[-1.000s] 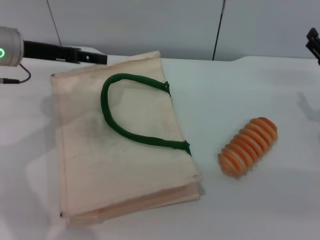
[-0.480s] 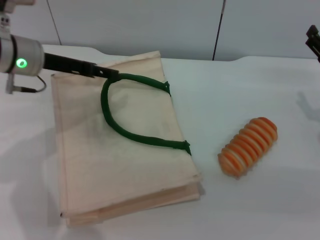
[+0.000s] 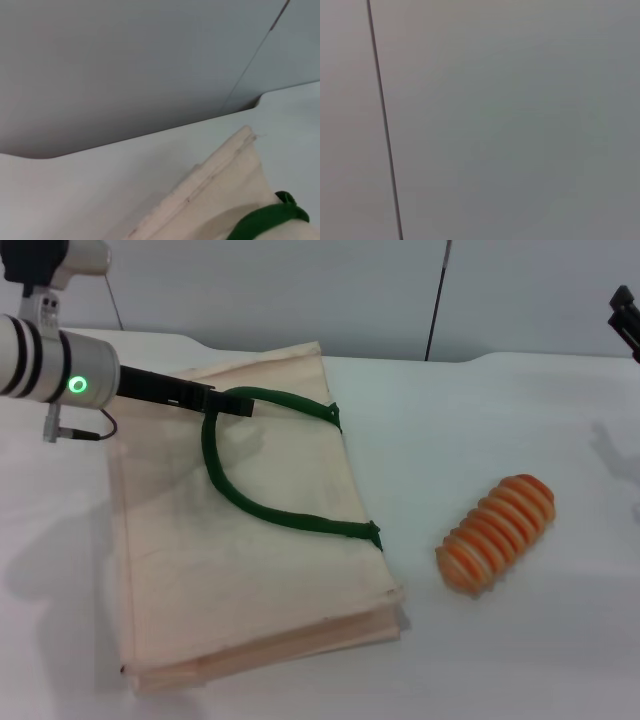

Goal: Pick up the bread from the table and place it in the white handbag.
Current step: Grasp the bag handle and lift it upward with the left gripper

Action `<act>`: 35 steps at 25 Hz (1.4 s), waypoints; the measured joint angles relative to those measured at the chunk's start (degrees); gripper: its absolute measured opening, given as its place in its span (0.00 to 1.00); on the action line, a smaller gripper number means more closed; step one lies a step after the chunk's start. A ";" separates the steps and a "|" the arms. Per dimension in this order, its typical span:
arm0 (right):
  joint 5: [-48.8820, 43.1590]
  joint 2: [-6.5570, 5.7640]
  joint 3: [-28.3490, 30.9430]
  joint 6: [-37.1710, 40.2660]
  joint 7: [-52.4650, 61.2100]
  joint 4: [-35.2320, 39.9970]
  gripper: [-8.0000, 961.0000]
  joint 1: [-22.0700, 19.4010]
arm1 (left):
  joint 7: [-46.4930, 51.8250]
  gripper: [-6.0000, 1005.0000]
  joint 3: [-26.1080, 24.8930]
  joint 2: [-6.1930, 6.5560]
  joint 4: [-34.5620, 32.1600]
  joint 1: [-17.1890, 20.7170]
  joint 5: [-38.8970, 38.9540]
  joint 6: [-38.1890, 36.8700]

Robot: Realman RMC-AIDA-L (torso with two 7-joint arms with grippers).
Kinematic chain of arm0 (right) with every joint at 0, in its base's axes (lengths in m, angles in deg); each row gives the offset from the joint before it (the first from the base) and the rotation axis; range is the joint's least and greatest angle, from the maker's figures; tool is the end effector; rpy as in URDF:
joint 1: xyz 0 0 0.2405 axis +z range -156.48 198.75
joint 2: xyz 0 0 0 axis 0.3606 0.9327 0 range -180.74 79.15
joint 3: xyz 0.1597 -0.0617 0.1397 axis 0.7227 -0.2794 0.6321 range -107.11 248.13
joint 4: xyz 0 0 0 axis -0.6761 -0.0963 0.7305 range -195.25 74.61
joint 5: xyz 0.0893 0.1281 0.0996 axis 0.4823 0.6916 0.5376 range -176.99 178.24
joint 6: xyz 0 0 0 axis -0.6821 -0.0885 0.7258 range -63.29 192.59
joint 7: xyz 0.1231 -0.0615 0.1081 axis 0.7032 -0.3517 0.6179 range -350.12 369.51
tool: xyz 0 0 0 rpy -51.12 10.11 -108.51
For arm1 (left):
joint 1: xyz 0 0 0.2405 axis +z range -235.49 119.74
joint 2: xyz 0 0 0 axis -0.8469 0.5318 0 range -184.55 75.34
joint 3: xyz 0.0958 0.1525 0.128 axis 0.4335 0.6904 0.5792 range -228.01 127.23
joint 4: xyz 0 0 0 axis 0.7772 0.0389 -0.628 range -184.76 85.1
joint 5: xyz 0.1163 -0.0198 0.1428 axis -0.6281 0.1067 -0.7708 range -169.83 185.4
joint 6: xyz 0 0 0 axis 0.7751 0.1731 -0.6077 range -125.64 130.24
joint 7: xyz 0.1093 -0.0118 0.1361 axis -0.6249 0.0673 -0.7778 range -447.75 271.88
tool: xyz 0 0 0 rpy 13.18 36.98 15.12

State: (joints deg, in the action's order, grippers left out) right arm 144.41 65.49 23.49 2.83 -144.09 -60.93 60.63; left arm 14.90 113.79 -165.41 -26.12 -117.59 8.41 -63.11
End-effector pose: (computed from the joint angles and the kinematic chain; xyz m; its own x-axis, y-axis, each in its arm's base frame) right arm 0.2487 0.4007 0.0381 0.6122 0.0189 -0.7905 -0.7680 -0.2236 -0.6001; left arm -0.2274 0.4150 0.0182 0.6224 0.6975 0.3552 0.7793 -0.5099 -0.3643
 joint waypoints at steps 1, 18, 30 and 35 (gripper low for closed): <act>0.00 0.00 0.00 0.00 0.02 0.00 0.93 0.00 | -0.04 0.81 0.00 -0.07 -0.48 0.01 0.00 0.58; 0.00 0.00 0.00 0.46 0.07 0.00 0.93 -0.53 | 2.51 0.28 -0.09 -0.67 -1.63 1.71 3.47 3.53; -0.01 -0.01 0.00 0.48 0.16 -0.01 0.93 -0.65 | -12.28 0.14 -0.09 5.14 1.38 11.39 30.25 -25.70; -0.01 -0.06 0.00 0.48 0.74 0.00 0.93 -0.64 | -10.00 0.14 -0.04 6.95 2.20 11.65 30.06 -29.16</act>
State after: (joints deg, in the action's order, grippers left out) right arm 144.41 65.43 23.49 3.30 -143.35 -60.93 59.99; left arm 4.90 113.76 -158.46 -23.92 -105.94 38.47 -92.27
